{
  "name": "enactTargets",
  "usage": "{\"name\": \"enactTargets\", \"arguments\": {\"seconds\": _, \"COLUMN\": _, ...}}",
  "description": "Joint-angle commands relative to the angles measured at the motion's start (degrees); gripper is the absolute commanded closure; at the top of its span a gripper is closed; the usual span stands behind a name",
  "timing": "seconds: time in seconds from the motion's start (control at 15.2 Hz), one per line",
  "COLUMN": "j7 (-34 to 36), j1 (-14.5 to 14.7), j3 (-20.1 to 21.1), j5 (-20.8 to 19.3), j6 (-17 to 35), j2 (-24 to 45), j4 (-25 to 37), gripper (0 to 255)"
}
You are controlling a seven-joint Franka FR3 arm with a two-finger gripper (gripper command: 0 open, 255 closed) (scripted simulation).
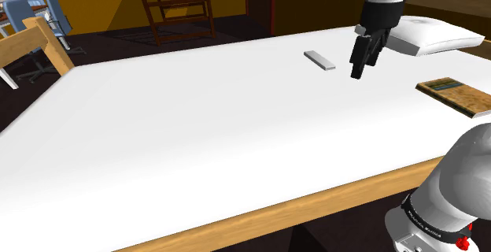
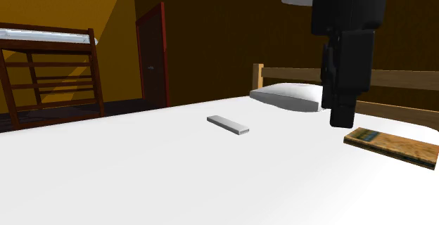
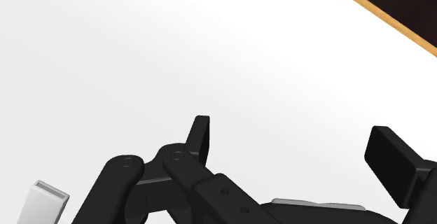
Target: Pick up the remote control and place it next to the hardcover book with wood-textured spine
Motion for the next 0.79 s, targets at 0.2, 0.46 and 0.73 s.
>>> {"name": "enactTargets", "arguments": {"seconds": 0.2, "j7": -1.0, "j1": -1.2, "j3": -1.8, "j5": -1.4, "j6": 3.9, "j2": 4.8, "j4": 1.1, "gripper": 0}}
{"name": "enactTargets", "arguments": {"seconds": 0.46, "j7": -2.3, "j1": -2.8, "j3": -4.0, "j5": -2.8, "j6": 8.6, "j2": 11.7, "j4": 3.5, "gripper": 0}}
{"name": "enactTargets", "arguments": {"seconds": 0.73, "j7": -3.5, "j1": -4.1, "j3": -6.3, "j5": -3.8, "j6": 12.6, "j2": 18.9, "j4": 6.9, "gripper": 0}}
